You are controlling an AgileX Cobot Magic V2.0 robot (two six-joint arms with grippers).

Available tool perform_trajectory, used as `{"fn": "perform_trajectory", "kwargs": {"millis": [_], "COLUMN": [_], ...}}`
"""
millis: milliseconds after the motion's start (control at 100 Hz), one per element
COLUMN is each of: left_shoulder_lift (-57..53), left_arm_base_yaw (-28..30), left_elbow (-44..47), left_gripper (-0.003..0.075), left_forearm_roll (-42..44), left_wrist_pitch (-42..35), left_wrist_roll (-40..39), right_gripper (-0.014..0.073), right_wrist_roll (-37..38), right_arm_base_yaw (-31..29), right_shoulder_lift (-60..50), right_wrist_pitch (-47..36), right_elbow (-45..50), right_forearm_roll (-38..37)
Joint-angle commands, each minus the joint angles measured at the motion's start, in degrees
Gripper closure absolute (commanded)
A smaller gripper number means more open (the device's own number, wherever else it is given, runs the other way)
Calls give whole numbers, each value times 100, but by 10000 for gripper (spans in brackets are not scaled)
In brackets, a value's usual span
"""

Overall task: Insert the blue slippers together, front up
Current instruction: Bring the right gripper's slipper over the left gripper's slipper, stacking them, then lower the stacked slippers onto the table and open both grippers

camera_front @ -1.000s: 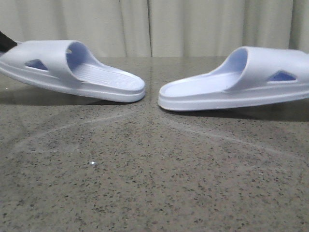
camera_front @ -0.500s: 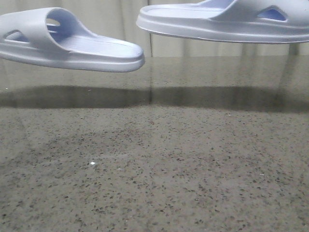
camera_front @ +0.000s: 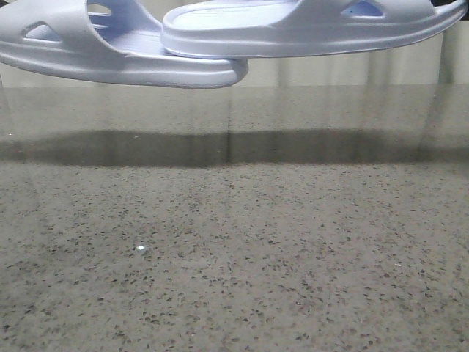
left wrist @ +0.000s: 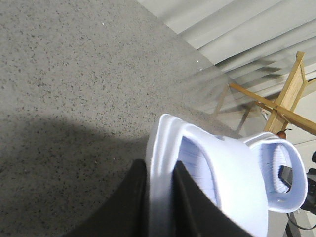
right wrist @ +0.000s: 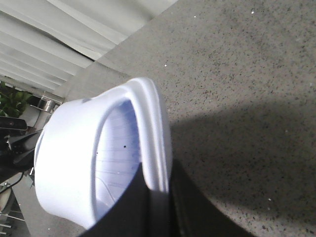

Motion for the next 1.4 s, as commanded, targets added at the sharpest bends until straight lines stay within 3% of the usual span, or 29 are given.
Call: {"fn": "perform_trajectory", "kwargs": {"millis": [0,570,970,1230,1310,1390], "left_shoulder_lift": [-227,-227,-227,-227,-227,-227], "left_arm_base_yaw": [-36,-567,-568,-568,-554,-462], "left_elbow": [-135,284,284,284,284,284], "left_gripper": [705,705,705,705,705,705], "left_forearm_roll": [-658,-937,-915,-894,-894,-907], "left_wrist_pitch": [564,564,541,508,465,411], "left_wrist_roll": [-23,110,110,127,127,127], "right_gripper": [700,700,700,699,662,554], "right_wrist_roll": [-90,-457,-486,-486,-486,-486], "right_arm_base_yaw": [169,1025,2026,2141,2141,2065], "right_shoulder_lift": [-16,1437,2096,2161,2161,2161], "right_wrist_pitch": [34,257,174,174,255,316], "right_elbow": [-182,-237,-1140,-1401,-1410,-1410], "right_forearm_roll": [308,1010,1104,1083,1070,908]}}
